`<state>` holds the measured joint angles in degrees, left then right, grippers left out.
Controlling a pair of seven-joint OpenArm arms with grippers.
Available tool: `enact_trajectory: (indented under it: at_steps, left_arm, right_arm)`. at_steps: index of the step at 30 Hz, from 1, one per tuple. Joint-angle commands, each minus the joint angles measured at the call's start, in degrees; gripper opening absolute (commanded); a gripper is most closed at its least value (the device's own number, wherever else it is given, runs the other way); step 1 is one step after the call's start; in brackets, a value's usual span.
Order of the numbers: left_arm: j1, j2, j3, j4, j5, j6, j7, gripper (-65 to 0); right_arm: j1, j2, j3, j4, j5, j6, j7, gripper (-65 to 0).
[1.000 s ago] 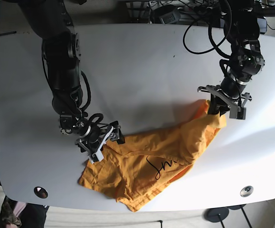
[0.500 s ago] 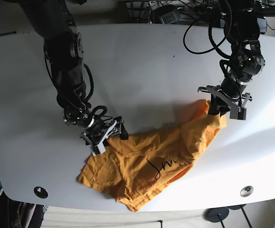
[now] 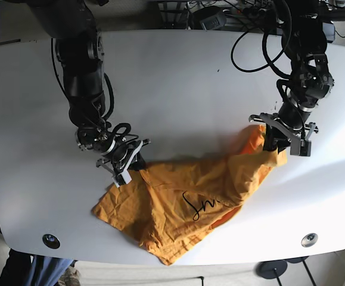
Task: Fold the T-shirt properly
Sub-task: 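Lift the held shirt edge with both grippers and swing it over the table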
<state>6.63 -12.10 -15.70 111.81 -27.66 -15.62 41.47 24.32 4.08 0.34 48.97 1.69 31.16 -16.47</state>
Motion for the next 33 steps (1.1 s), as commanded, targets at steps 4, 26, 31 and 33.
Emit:
enact_trajectory:
  at_steps: [4, 26, 31, 33]
  left_arm:
    - [-9.93, -2.10, -0.08, 2.96, -0.60, -0.34, 0.50, -63.3]
    - [-63.21, -10.01, 3.53, -22.80, -0.87, -0.34, 1.03, -63.1]
    - [-58.99, -9.84, 3.53, -17.79, -0.96, -0.34, 1.38, -63.1]
    - [-54.33, -9.31, 3.53, -14.53, -0.96, -0.34, 3.58, -63.2]
  right_arm:
    - [3.42, 0.89, 5.16, 21.23, 0.37, 0.54, -10.92, -63.3]
    - [45.79, 5.99, 4.63, 18.59, 0.37, 0.71, -24.63, -63.3]
    - [40.61, 6.34, 5.07, 25.97, 0.72, 0.71, -28.76, -63.3]
    - [34.45, 7.31, 5.07, 30.46, 0.81, 0.71, -29.03, -63.3]
